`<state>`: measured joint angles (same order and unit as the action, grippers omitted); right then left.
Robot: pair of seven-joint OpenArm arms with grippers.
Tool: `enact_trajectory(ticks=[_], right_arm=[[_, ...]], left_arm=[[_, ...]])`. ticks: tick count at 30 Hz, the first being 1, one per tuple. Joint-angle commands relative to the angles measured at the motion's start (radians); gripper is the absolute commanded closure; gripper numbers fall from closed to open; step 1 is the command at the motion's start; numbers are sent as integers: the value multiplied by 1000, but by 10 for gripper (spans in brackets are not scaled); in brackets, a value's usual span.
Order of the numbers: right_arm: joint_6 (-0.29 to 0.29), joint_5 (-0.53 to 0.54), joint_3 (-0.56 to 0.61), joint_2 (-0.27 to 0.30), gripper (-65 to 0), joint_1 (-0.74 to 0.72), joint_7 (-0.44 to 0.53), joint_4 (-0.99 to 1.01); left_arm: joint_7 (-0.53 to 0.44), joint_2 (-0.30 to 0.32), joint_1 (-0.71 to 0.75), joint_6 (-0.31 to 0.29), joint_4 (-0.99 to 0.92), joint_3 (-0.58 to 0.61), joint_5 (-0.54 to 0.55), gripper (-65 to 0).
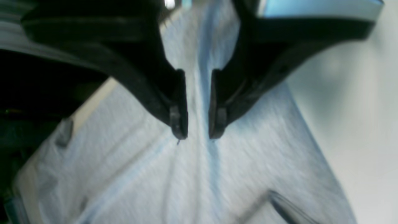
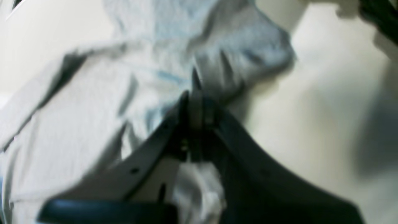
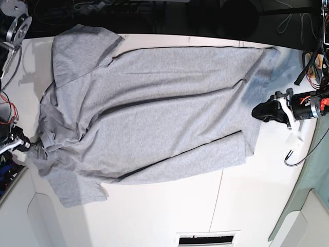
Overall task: Layout the t-shirt on the table in an organized manner, then fold the t-shirt properly
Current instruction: 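Regrasp the shirt hem corners with both grippers and stretch outward, then lift the hem corners with both grippers and drag the shirt straight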
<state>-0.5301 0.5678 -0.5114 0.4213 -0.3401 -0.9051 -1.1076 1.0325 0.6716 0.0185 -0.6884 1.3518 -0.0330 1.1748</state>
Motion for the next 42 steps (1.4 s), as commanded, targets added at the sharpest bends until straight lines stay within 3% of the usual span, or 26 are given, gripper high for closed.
enact_trajectory(ticks=[1, 3, 8, 12, 15, 17, 20, 25, 30, 35, 42], right_arm=[[-25, 44, -18, 16, 0, 23, -15, -57], [-27, 87, -44, 19, 0, 115, -47, -124], [-35, 145, -81, 19, 0, 337, -72, -222], [-35, 150, -84, 19, -18, 474, -91, -249], [-36, 156, -84, 19, -279, 557, -91, -249], [-59, 186, -84, 19, -341, 599, -90, -249], [-62, 236, -81, 15, -341, 638, -91, -249], [-73, 237, -48, -4, -341, 640, -98, -249], [-72, 237, 66, -3, -341, 639, -97, -249], [-72, 237, 161, -5, -341, 640, -88, -250], [-72, 238, 176, -18, -341, 640, -104, -256]], left_arm=[[7, 21, 0, -10, 50, -7, 52, -154], [26, 25, 41, -10, 136, -7, 71, -171], [19, 27, 128, -10, 307, -7, 58, -286], [19, 27, 157, -10, 314, -9, 39, -297], [11, 27, 174, -10, 314, -20, 16, -306], [11, 26, 186, -10, 314, -39, 14, -335], [1, 26, 218, -10, 313, -78, 12, -395], [-62, 26, 274, -10, 294, -155, -68, -396], [-64, 26, 311, -10, 243, -224, -97, -396], [-71, 26, 317, -10, 122, -230, -103, -396], [-102, 24, 317, -10, -33, -230, -155, -396]])
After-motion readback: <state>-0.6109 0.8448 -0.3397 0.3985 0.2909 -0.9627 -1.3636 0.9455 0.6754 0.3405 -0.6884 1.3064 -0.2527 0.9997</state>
